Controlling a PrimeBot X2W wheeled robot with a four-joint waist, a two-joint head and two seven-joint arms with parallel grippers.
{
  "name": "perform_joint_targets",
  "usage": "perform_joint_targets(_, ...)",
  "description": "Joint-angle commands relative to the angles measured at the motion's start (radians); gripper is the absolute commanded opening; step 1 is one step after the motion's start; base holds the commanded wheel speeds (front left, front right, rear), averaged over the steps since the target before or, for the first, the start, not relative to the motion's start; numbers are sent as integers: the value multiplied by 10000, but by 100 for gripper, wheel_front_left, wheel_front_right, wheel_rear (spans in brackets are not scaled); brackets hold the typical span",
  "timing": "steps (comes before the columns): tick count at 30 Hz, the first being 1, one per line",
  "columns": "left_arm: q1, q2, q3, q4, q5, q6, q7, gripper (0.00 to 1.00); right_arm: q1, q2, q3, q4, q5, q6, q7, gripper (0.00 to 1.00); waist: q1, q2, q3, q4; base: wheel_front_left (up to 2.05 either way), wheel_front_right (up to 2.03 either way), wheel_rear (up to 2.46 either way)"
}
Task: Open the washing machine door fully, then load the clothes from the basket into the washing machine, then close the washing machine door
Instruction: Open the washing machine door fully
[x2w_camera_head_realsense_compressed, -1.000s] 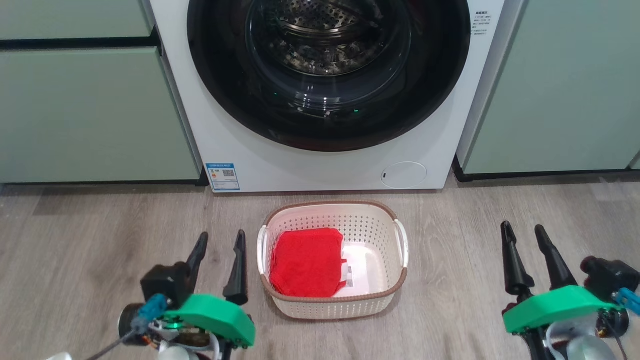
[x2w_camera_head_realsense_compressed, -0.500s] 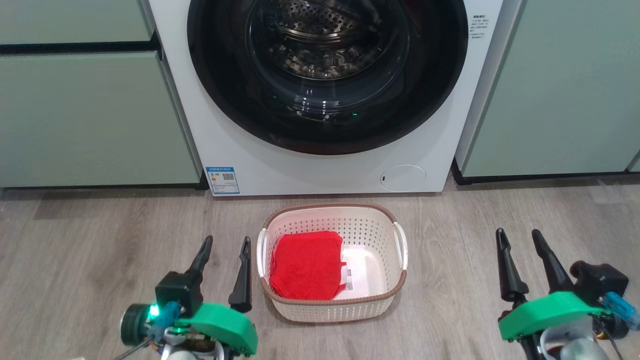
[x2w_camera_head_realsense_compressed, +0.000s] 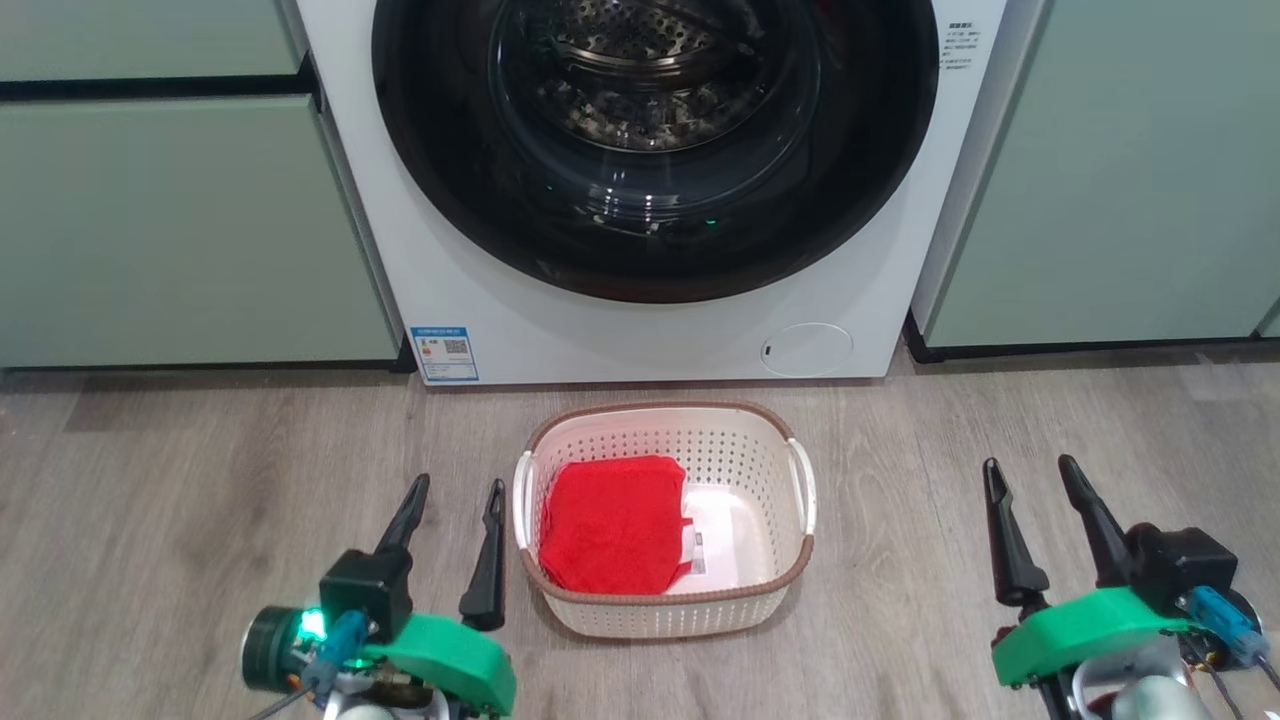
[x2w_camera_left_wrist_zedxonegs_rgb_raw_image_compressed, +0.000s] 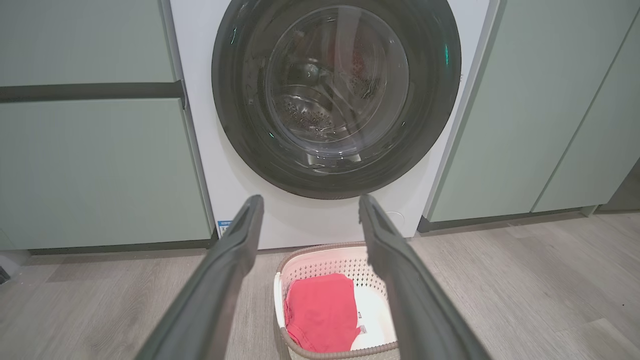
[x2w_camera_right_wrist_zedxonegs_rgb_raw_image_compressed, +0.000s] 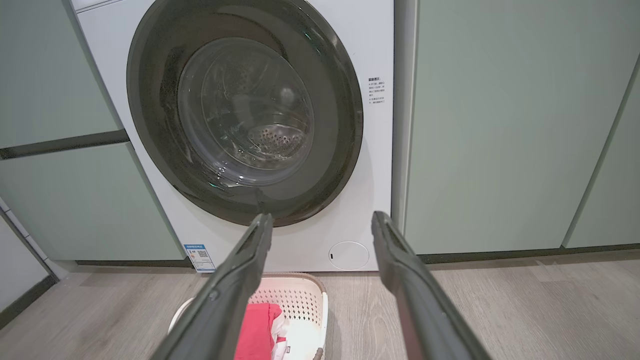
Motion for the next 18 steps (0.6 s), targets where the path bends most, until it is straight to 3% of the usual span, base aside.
perform_joint_targets(1, -470, -34, 345, -303, 4, 80, -126, 100, -419, -150, 232, -316, 29, 0, -116, 100, 0, 0, 16, 13, 0, 0, 0)
perform_joint_targets(18, -369, -35, 438, -55, -542, -231, -126, 100, -412, -150, 309, -164, 345, 0, -116, 100, 0, 0, -15, -34, 0, 0, 0)
